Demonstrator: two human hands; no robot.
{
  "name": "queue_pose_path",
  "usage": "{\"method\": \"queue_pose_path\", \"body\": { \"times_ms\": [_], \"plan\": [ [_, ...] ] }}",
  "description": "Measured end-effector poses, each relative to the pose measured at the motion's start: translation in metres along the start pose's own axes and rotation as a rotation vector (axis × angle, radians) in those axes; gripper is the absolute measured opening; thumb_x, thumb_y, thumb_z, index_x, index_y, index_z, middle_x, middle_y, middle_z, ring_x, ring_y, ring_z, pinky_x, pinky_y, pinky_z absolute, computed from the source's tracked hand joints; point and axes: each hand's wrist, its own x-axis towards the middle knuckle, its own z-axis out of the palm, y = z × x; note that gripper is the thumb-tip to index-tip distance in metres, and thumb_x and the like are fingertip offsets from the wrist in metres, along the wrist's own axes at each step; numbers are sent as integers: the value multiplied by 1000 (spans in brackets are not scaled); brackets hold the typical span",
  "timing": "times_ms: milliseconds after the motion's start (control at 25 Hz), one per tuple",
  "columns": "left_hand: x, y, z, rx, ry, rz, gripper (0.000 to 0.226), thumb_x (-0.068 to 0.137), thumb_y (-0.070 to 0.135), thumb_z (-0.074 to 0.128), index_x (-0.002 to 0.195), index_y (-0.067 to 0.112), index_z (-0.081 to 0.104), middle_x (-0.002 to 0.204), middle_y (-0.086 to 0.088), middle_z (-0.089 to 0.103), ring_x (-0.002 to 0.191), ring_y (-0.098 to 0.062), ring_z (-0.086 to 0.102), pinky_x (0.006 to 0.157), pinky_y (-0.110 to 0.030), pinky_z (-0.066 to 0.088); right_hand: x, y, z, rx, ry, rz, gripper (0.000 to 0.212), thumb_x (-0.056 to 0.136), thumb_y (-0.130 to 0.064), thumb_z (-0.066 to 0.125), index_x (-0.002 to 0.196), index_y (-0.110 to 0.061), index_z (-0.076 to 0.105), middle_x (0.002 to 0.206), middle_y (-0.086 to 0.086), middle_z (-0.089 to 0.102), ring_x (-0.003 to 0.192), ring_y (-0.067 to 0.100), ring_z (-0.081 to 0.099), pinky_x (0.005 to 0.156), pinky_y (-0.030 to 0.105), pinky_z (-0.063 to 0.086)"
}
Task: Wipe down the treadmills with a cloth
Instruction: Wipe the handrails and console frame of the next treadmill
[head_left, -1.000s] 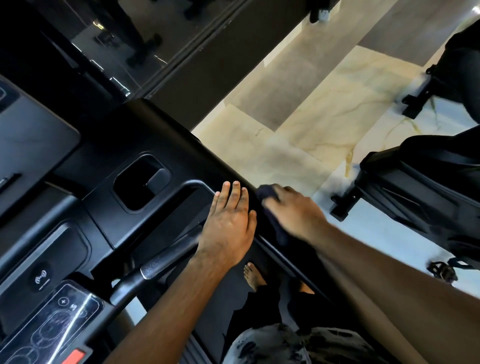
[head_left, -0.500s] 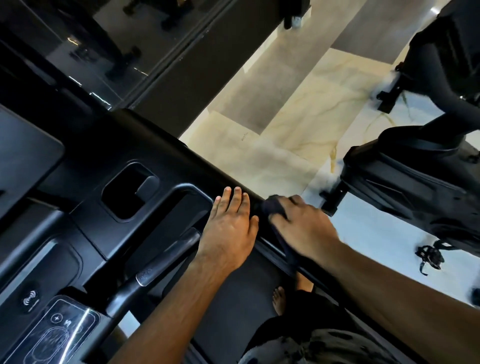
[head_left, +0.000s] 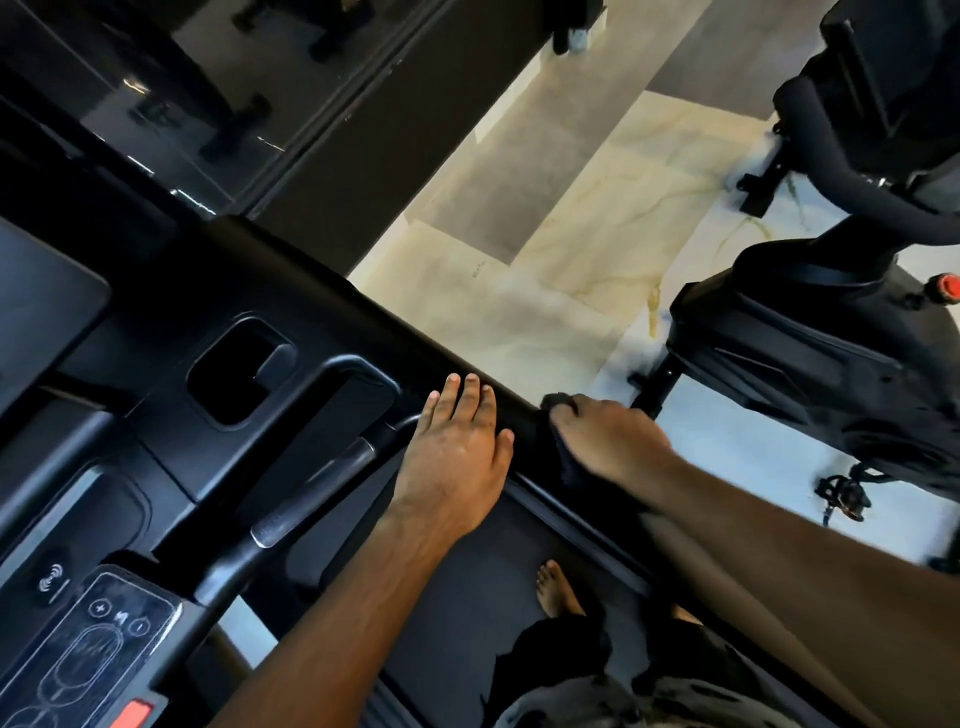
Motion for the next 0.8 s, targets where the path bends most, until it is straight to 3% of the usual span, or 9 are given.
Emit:
{"method": "queue_pose_path", "body": {
  "times_ms": [80, 160, 240, 400, 520, 600, 680, 720, 800],
  "plan": [
    [-2, 7, -2, 9, 13, -7, 60, 103, 41, 21, 154, 9, 14, 163, -9, 9, 150, -23, -4, 123, -39, 0, -18, -4, 7, 64, 117, -86, 42, 99, -49, 36, 136, -30, 45, 135, 4, 50, 116, 34, 55, 88, 44, 48],
    [-1, 13, 0, 11, 24, -13, 60, 103, 41, 20, 154, 10, 14, 163, -9, 8, 150, -22, -5, 123, -39, -1, -5, 12, 1, 228, 0, 11, 41, 94, -56, 30, 125, -35, 48, 136, 4, 54, 116, 34, 56, 87, 42, 44],
    [-7, 22, 2, -7, 3, -35, 60, 104, 42, 21, 154, 10, 13, 163, -8, 7, 150, -21, -6, 123, -39, -1, -1, 23, -3, 243, -134, 86, 44, 97, -53, 22, 120, -29, 51, 134, 9, 57, 114, 35, 56, 85, 41, 40],
    [-14, 42, 4, -37, 28, -8, 59, 103, 43, 23, 154, 13, 17, 163, -4, 10, 150, -17, -5, 122, -36, -4, -33, 24, 8, 206, 83, -65, 45, 97, -55, 37, 137, -37, 43, 138, 1, 49, 120, 34, 54, 92, 42, 45],
    [-22, 55, 9, -34, 15, -19, 59, 103, 43, 22, 155, 13, 14, 163, -3, 7, 150, -15, -8, 122, -33, -7, -21, 41, -4, 277, -172, 58, 34, 102, -43, 34, 128, -27, 49, 138, 10, 53, 119, 33, 54, 92, 38, 40],
    [-26, 62, 10, -41, 14, -42, 60, 103, 42, 23, 155, 13, 14, 163, -4, 6, 150, -15, -8, 122, -33, -7, -45, 37, 6, 150, -47, -6, 40, 102, -43, 34, 136, -26, 45, 138, 9, 50, 121, 34, 53, 95, 43, 44],
    [-24, 68, 10, -38, 28, -50, 60, 103, 42, 24, 154, 13, 15, 163, -5, 8, 150, -16, -6, 122, -34, -5, -58, 39, 13, 194, 120, -72, 48, 97, -53, 36, 140, -34, 42, 138, 3, 48, 119, 34, 54, 92, 43, 46],
    [-22, 71, 10, -37, 26, -49, 60, 103, 43, 24, 154, 12, 15, 163, -5, 8, 150, -17, -6, 122, -35, -4, -51, 46, 10, 244, 91, -32, 46, 96, -55, 35, 136, -36, 44, 136, 3, 51, 117, 34, 55, 90, 43, 45],
    [-25, 77, 11, -32, -10, -56, 61, 103, 43, 22, 154, 12, 15, 163, -5, 7, 150, -17, -7, 122, -36, -3, -39, 60, 2, 275, -123, 65, 36, 98, -48, 34, 126, -30, 48, 131, 9, 57, 112, 35, 56, 87, 41, 43]
  ]
}}
